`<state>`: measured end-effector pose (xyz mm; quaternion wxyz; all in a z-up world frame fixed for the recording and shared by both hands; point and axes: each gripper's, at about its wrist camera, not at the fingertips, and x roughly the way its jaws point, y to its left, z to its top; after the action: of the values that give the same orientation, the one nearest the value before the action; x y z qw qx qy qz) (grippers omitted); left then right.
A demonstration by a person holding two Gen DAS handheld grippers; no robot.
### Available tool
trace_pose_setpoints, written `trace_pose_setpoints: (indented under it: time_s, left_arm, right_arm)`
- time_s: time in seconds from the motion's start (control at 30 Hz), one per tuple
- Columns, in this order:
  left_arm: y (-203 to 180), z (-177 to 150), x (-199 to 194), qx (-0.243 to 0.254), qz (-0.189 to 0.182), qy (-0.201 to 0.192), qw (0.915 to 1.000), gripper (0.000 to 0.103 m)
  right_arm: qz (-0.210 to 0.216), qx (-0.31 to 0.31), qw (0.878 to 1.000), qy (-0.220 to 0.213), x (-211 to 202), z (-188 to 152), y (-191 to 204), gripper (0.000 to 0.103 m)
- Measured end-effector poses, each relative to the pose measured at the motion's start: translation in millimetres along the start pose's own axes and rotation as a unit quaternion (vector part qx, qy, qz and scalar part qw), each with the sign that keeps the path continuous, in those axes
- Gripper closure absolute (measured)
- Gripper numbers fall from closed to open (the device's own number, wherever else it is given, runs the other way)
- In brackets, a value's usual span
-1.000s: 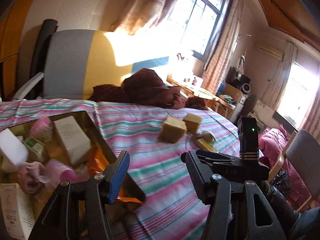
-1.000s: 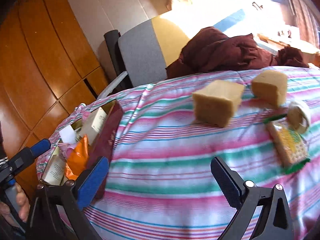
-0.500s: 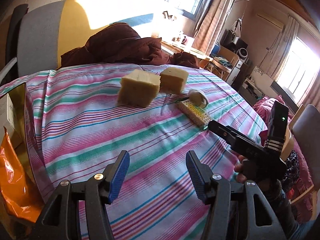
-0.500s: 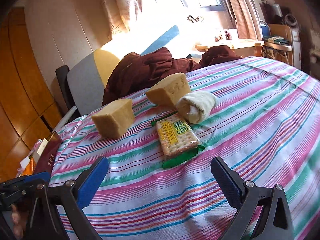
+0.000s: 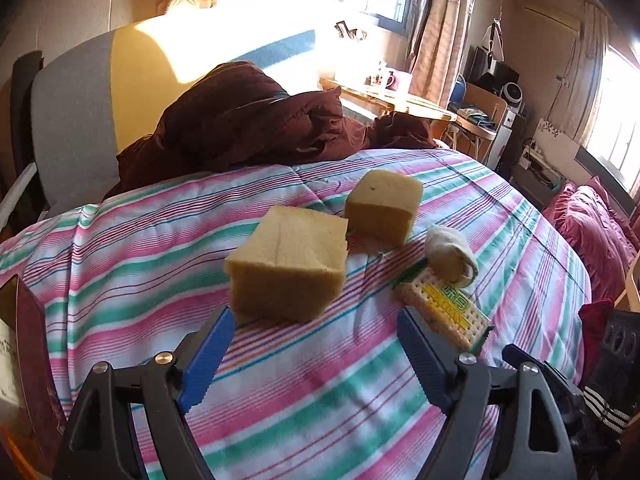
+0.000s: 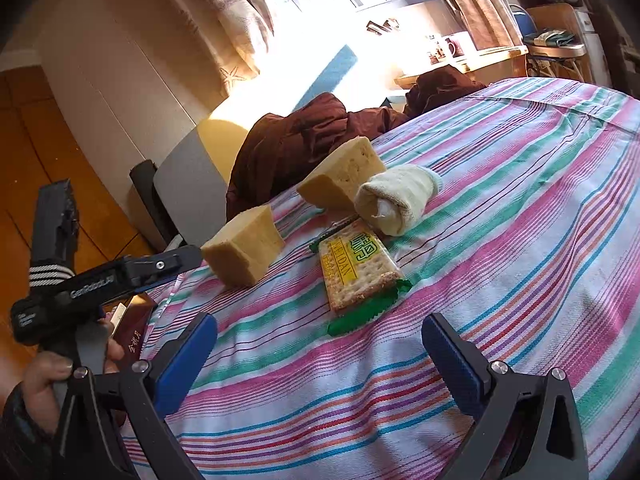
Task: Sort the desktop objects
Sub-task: 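Grasp the large yellow sponge with the left tool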
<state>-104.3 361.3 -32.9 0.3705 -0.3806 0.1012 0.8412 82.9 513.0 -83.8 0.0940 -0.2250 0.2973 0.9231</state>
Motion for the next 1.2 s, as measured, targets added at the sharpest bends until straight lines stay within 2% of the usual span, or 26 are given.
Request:
trace_pose_setpoints:
  time_s: [0.37,0.6,0.7,0.8,0.93,1.07,1.13,1.2]
  left_arm:
    - [-9,26,37,0.053,0.035,0.001,0.998,0.018]
    - [-3,36,47,0.057,0.055,-0.003,0.9968,0.017]
    - [1,37,41,0.056,0.069,-0.019,0.9958,0.017]
    - [1,37,23,0.056,0.06,-0.057,0.995,0.016]
    - [-3,38,36,0.087,0.068,-0.021,0.9936,0.013]
    - [1,39,52,0.092,0.08,-0.001,0.9925,0.013]
    - [4,42,58,0.088,0.069,0.01,0.9937,0.008]
    - [5,42,64,0.083,0.052,0.023,0.9949,0.008]
  right_arm:
    - [-0.002,-0.001,1.0,0.004,3,-1,-1,0.0]
    - [-0.001,-0.004,1.0,0.007,4,-1,0,0.0]
    - [-0.001,-0.005,1.0,0.009,4,-1,0,0.0]
    - [-0.001,-0.006,1.0,0.01,5,-1,0,0.0]
    - [0.001,-0.006,1.0,0.011,4,-1,0,0.0]
    - [0.004,-0.006,1.0,0.012,4,-1,-1,0.0]
    - [0.004,-0.007,1.0,0.012,4,-1,0,0.0]
    - [0.004,-0.007,1.0,0.012,5,-1,0,0.0]
